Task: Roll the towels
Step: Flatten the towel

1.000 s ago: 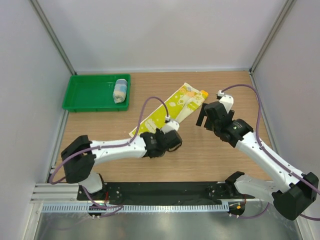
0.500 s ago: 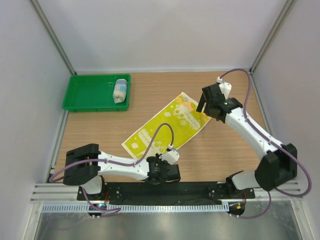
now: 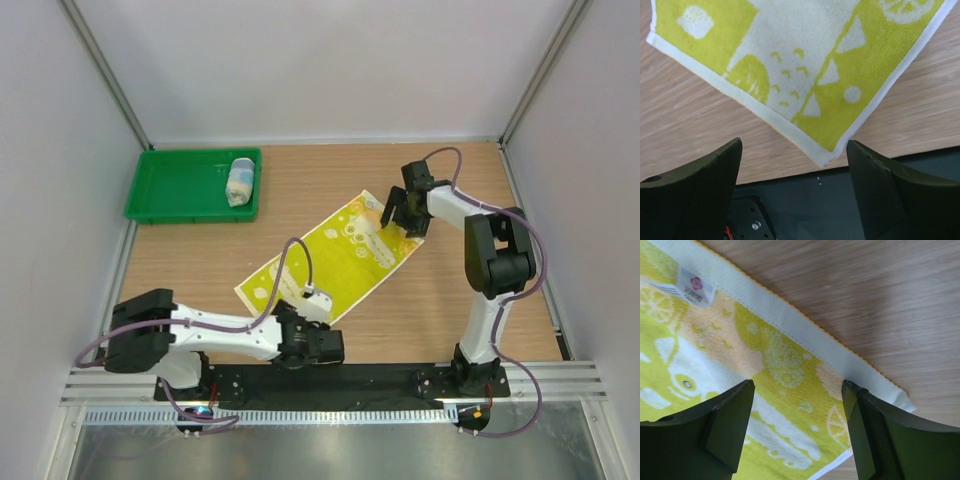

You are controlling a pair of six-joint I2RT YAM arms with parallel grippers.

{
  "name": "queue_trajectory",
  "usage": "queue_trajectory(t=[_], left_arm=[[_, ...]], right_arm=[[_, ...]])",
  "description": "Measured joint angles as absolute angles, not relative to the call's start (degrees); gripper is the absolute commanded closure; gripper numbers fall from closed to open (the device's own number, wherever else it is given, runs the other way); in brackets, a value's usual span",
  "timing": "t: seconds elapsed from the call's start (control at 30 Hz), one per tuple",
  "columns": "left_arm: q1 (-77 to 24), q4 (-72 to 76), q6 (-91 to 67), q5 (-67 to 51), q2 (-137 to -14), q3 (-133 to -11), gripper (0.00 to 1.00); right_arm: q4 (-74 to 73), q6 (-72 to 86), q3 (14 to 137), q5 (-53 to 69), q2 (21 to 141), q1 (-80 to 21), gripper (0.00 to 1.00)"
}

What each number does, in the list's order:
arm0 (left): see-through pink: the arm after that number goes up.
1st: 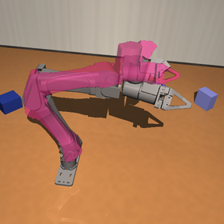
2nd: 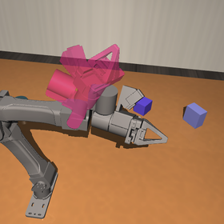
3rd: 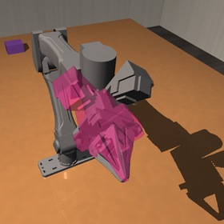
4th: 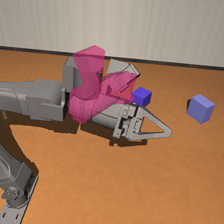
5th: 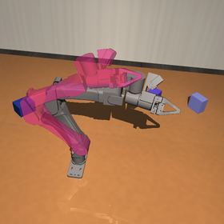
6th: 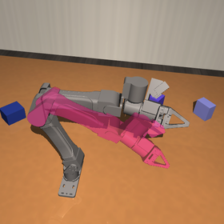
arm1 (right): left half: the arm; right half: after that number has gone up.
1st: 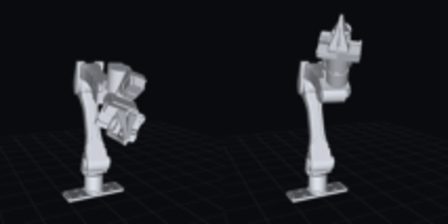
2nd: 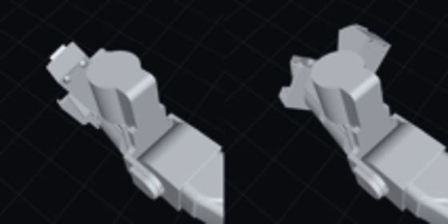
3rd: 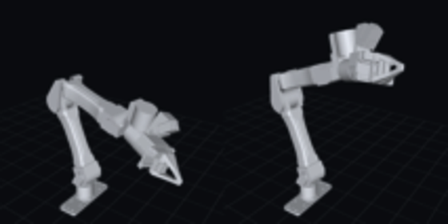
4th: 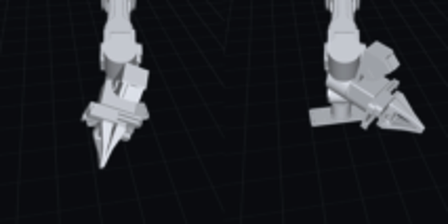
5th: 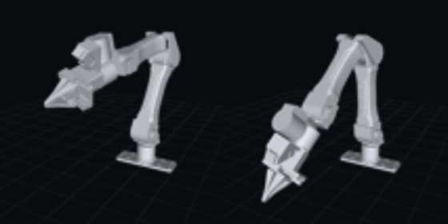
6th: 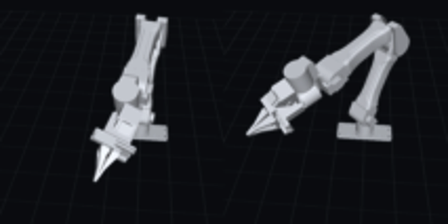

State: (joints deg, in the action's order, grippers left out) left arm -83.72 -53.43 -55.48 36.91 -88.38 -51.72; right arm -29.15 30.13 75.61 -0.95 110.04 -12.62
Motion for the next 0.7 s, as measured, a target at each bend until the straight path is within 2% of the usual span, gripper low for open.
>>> queue_trajectory(t=[0.07,0.27,0.4,0.53,0.7], left_arm=[[-83.7,-54.0,-57.1,36.0,-83.9,-50.6,0.0],[-81.0,-52.0,-58.2,34.9,-63.9,-48.1,0.0],[-65.8,-46.0,-55.6,30.3,-54.8,-42.6,0.0],[-55.6,-41.2,-51.9,24.5,-56.5,-39.2,0.0],[-50.0,-35.7,-47.3,18.4,-70.7,-41.7,0.0]], right_arm=[[-27.7,30.4,75.4,0.8,110.9,-12.6,0.23],[-21.8,30.7,71.3,1.8,109.0,-12.6,0.23],[-18.7,31.8,65.9,1.1,105.5,-11.9,0.23],[-17.7,33.9,58.7,0.6,99.8,-9.0,0.22],[-18.2,36.7,49.0,0.8,90.7,-4.8,0.18]])
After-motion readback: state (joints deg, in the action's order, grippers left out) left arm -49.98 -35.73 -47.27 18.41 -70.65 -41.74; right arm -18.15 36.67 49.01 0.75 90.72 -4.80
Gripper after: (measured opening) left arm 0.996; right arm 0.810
